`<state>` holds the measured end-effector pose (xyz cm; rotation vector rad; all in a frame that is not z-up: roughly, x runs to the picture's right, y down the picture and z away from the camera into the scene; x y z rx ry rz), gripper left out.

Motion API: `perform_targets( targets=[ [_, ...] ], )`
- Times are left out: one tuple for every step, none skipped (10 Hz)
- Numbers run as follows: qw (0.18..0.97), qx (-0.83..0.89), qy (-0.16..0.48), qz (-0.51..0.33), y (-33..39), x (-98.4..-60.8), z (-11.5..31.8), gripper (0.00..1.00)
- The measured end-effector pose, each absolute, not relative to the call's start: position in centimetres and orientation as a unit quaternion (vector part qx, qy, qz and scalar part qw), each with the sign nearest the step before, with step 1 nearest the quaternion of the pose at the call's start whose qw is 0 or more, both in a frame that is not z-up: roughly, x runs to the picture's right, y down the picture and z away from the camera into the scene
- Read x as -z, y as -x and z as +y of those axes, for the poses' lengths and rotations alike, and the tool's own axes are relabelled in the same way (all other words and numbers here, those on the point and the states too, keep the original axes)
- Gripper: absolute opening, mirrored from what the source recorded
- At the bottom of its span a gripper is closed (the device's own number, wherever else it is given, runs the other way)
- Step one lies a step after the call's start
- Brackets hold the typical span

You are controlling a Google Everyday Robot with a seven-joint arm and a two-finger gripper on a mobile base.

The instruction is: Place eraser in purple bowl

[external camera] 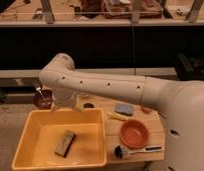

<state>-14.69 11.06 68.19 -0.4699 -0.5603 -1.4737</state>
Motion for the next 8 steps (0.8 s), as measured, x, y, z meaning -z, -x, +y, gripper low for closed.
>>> perform_targets(
  targets=[
    [0.679, 0.659, 0.203, -0.250, 14.4, -69.3, 12.3, 0.80],
    [0.681, 0.660, 0.197, -0.249, 13.9, -70.5, 13.6, 0.80],
    [0.680, 0.661, 0.195, -0.250, 13.9, -70.9, 14.2, 0.80],
    [0.680, 0.662, 0.193, -0.250, 14.0, -70.9, 14.1, 0.80],
    [0.679, 0.662, 0.193, -0.250, 14.0, -70.9, 14.1, 0.80],
    [0.680, 0.662, 0.193, -0.249, 14.0, -70.9, 14.1, 0.80],
    [0.680, 0.662, 0.193, -0.249, 14.0, -70.9, 14.1, 0.80],
    [0.680, 0.662, 0.193, -0.250, 14.0, -70.9, 14.1, 0.80]
  ],
)
